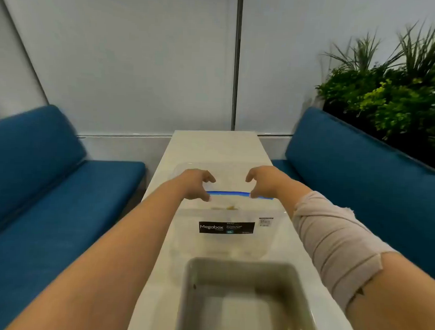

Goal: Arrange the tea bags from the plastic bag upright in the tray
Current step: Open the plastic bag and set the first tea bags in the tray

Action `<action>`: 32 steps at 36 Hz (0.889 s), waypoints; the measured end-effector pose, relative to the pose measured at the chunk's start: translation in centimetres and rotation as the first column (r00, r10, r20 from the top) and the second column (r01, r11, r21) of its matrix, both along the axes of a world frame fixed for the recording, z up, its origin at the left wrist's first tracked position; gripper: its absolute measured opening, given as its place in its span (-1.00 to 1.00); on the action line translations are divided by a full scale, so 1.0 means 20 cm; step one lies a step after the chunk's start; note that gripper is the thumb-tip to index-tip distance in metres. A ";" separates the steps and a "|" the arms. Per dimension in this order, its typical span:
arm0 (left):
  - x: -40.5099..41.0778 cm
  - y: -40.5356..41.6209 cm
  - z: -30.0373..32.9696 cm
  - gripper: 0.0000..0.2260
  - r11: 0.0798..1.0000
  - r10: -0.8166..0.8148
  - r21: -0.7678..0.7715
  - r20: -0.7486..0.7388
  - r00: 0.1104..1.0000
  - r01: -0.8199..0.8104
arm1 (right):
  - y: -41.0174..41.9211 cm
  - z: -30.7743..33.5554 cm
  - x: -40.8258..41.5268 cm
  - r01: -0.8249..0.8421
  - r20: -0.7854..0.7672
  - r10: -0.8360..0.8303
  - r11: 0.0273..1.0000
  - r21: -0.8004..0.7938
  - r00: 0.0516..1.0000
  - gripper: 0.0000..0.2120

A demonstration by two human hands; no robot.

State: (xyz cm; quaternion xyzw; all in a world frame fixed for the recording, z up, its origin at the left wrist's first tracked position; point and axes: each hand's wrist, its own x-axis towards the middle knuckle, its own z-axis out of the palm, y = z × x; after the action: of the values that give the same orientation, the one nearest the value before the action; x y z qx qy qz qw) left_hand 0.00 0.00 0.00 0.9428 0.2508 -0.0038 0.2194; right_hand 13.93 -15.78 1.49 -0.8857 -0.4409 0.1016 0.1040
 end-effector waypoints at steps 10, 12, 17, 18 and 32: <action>0.04 0.06 -0.15 -0.52 0.996 0.057 0.073 -0.071 0.996 -0.052 | 0.04 -0.18 0.07 0.001 0.007 -0.001 0.996 -0.084 1.000 -0.61; 0.05 0.08 -0.17 -0.51 0.993 0.073 0.102 -0.065 0.995 -0.066 | 0.06 -0.21 0.09 -0.005 0.016 0.006 0.995 -0.095 1.000 -0.62; 0.08 0.10 -0.22 -0.56 0.979 0.113 0.182 -0.127 0.985 -0.089 | 0.08 -0.27 0.13 0.004 0.031 0.000 0.992 -0.123 1.000 -0.66; 0.08 0.10 -0.23 -0.60 0.976 0.123 0.194 -0.135 0.983 -0.095 | 0.08 -0.28 0.13 0.006 0.032 -0.002 0.992 -0.124 0.999 -0.68; 0.13 0.11 -0.11 -0.90 0.975 0.201 0.078 0.089 0.976 -0.208 | 0.05 -0.11 0.19 0.055 0.055 -0.061 0.993 0.103 0.997 -0.71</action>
State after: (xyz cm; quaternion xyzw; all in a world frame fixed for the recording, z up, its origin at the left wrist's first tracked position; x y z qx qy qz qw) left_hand 2.53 2.23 -2.12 0.9200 0.3374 0.0675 0.1875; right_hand 17.68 -14.86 -0.70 -0.8944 -0.4223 0.0501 0.1389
